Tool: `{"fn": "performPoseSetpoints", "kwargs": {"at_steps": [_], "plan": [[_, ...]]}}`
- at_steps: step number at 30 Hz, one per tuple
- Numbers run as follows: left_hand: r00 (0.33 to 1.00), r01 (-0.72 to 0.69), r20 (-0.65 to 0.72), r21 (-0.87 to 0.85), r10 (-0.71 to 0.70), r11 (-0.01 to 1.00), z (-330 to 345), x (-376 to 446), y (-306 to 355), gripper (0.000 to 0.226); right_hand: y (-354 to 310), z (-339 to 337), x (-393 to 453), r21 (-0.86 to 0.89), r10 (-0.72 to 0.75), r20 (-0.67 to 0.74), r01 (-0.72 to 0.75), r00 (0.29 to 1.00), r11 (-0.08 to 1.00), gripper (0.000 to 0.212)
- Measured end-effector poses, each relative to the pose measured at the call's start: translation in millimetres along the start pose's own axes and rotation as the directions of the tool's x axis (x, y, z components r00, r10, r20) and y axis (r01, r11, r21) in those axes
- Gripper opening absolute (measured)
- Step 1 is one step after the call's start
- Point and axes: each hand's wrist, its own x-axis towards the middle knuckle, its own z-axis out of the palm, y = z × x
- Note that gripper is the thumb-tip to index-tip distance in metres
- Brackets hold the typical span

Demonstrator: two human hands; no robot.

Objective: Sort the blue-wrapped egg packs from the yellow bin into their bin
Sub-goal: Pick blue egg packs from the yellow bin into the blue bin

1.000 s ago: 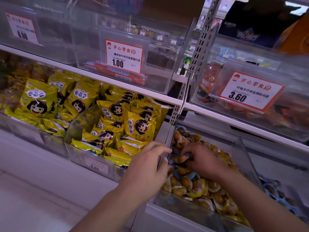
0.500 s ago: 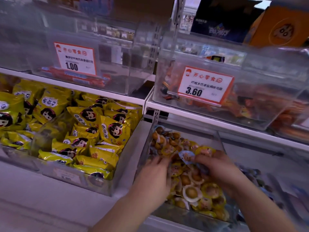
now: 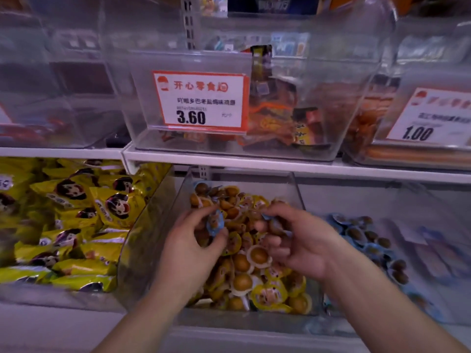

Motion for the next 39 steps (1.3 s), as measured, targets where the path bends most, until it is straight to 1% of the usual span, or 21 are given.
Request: {"fn": "performPoseSetpoints", "kwargs": {"at_steps": [3, 6, 9, 12, 13, 15, 16, 17, 18, 19, 20, 23, 26, 28, 31, 33, 35, 37, 38, 39], "plan": [[1.0, -0.009, -0.001, -0.066, 0.009, 0.998, 2.9, -4.8, 11.5, 0.042, 2.9, 1.4, -1.5, 0.01, 0.012, 0.046, -0.013, 0.999, 1.0, 0.011], [0.998, -0.065, 0.007, -0.119, 0.066, 0.991, 6.1, -11.4, 18.7, 0.041, 11.1, 5.0, 1.6, -0.038, -0.007, 0.023, 0.008, 1.0, 0.999, 0.01], [0.991, -0.133, 0.008, -0.08, 0.134, 0.988, 6.8, -16.9, 25.4, 0.045, 16.4, 5.0, 1.0, -0.061, -0.063, 0.048, 0.066, 0.997, 0.996, 0.018], [0.977, -0.209, 0.031, -0.046, 0.211, 0.977, 4.5, -20.0, 33.9, 0.044, 17.9, 3.1, -3.8, -0.042, -0.111, 0.157, 0.119, 0.981, 0.992, 0.029], [0.971, -0.234, 0.046, -0.02, 0.234, 0.972, 4.3, -20.1, 35.9, 0.045, 18.2, 1.9, -6.0, -0.067, -0.136, 0.191, 0.151, 0.972, 0.986, 0.033], [0.962, -0.262, 0.076, 0.007, 0.261, 0.965, 4.4, -19.0, 38.0, 0.049, 19.5, 1.5, -11.7, -0.203, -0.187, 0.209, 0.229, 0.96, 0.952, 0.037], [0.958, -0.273, 0.092, 0.001, 0.272, 0.962, 4.6, -18.4, 38.6, 0.051, 20.5, 2.9, -14.8, -0.271, -0.217, 0.195, 0.265, 0.957, 0.925, 0.036], [0.951, -0.289, 0.108, -0.008, 0.289, 0.957, 5.2, -18.1, 38.9, 0.053, 21.7, 4.5, -17.4, -0.31, -0.257, 0.163, 0.297, 0.953, 0.903, 0.03], [0.942, -0.313, 0.126, -0.013, 0.312, 0.95, 7.0, -18.3, 38.7, 0.055, 21.8, 5.3, -19.4, -0.311, -0.304, 0.122, 0.327, 0.945, 0.892, 0.023], [0.93, -0.337, 0.151, -0.012, 0.334, 0.942, 9.6, -18.6, 37.5, 0.055, 19.9, 4.2, -21.1, -0.288, -0.351, 0.076, 0.358, 0.933, 0.888, 0.022], [0.922, -0.346, 0.181, -0.011, 0.342, 0.938, 11.9, -18.9, 35.5, 0.055, 15.6, 0.8, -22.8, -0.261, -0.397, 0.038, 0.393, 0.917, 0.882, 0.025], [0.922, -0.315, 0.236, -0.003, 0.307, 0.949, 15.2, -19.6, 24.9, 0.054, -8.1, -24.2, -33.9, -0.246, -0.496, -0.039, 0.473, 0.867, 0.846, 0.021], [0.914, -0.307, 0.298, 0.067, 0.274, 0.949, 15.4, -19.2, 16.8, 0.056, -28.6, -65.3, -45.4, -0.283, -0.479, -0.139, 0.429, 0.867, 0.858, 0.013], [0.901, -0.309, 0.352, 0.113, 0.253, 0.944, 15.3, -20.1, 14.5, 0.061, -31.9, -92.7, -47.4, -0.305, -0.45, -0.224, 0.376, 0.865, 0.875, 0.018], [0.879, -0.337, 0.417, 0.2, 0.232, 0.92, 18.1, -22.3, 12.4, 0.068, -27.0, -123.9, -43.7, -0.418, -0.444, -0.304, 0.301, 0.843, 0.857, 0.03], [0.872, -0.341, 0.442, 0.238, 0.211, 0.909, 21.4, -22.7, 12.9, 0.069, -22.5, -135.1, -42.5, -0.467, -0.464, -0.335, 0.283, 0.82, 0.838, 0.025], [0.871, -0.331, 0.452, 0.252, 0.191, 0.909, 24.1, -20.8, 13.9, 0.068, -17.7, -140.7, -42.3, -0.521, -0.517, -0.341, 0.3, 0.785, 0.799, 0.021], [0.866, -0.331, 0.466, 0.265, 0.18, 0.906, 24.9, -19.3, 14.9, 0.064, -12.2, -139.6, -41.0, -0.585, -0.597, -0.342, 0.333, 0.726, 0.74, 0.018], [0.865, -0.332, 0.468, 0.268, 0.179, 0.904, 24.5, -19.2, 16.1, 0.061, -9.4, -134.6, -40.6, -0.627, -0.651, -0.323, 0.36, 0.686, 0.691, 0.017], [0.868, -0.332, 0.463, 0.269, 0.181, 0.904, 24.0, -20.0, 18.1, 0.058, -6.2, -126.6, -40.2, -0.689, -0.716, -0.277, 0.387, 0.641, 0.613, 0.019]]}}
